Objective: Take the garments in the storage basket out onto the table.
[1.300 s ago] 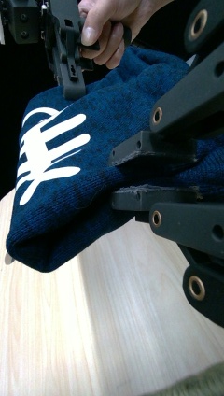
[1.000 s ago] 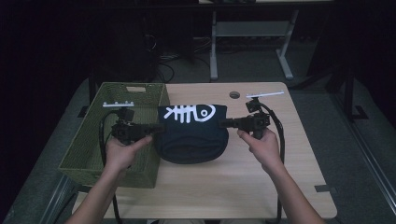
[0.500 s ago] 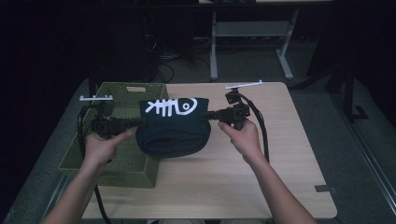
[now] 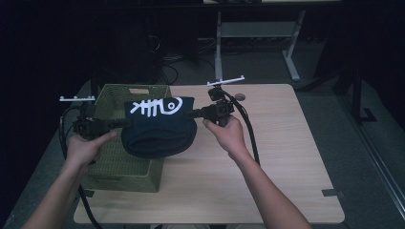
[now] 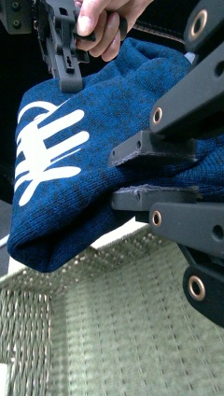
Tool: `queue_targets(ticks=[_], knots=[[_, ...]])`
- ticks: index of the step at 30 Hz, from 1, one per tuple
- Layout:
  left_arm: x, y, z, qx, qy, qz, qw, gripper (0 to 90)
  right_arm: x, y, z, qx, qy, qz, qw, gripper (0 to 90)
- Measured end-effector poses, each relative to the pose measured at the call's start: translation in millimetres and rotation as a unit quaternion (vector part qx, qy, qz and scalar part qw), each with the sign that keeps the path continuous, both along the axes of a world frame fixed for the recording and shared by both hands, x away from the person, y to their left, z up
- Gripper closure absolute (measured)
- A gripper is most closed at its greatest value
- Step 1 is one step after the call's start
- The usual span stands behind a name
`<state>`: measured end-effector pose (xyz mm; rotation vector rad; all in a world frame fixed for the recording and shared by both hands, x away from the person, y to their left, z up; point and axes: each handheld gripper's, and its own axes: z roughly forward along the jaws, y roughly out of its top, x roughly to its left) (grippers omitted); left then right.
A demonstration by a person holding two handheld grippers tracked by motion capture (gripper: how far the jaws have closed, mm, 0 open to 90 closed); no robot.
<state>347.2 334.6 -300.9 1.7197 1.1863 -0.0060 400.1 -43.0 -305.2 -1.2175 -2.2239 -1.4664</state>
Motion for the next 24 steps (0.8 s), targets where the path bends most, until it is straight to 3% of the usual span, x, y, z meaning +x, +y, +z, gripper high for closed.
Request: queue_targets(ticks=[24], knots=[[6.3, 81.3, -14.2, 0.010, 0.017, 0.043, 0.9989, 79.7, 21.9, 91.7, -10.2, 0.007, 0.016, 0.025, 0.9995, 79.4]])
